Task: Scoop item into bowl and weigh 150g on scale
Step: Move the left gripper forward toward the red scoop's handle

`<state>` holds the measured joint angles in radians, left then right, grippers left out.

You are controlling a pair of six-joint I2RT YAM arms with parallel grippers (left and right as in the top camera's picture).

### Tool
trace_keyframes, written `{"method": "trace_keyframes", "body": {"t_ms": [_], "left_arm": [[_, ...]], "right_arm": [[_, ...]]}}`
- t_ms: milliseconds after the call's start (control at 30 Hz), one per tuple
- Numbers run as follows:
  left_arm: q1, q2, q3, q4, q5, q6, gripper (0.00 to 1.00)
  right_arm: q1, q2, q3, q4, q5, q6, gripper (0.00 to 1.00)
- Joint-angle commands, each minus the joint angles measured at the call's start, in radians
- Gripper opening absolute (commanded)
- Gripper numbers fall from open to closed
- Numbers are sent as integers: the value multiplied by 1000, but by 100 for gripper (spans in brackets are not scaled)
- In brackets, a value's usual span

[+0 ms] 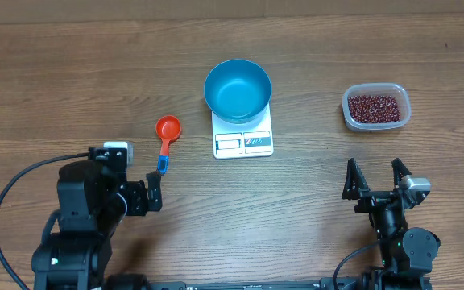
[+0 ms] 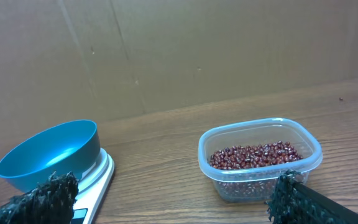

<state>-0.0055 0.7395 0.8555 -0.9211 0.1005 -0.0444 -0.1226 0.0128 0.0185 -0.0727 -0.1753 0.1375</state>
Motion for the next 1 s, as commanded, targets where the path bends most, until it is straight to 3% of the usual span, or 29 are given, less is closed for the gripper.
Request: {"method": "trace_keyframes", "body": {"t_ms": [0,967], "left_arm": [[5,14,54,-7,-5,23,100],[5,111,165,-86,1,23,100]], "right_arm": [[5,-11,-11,3,10,5,100],[5,-11,-11,3,10,5,100]]}}
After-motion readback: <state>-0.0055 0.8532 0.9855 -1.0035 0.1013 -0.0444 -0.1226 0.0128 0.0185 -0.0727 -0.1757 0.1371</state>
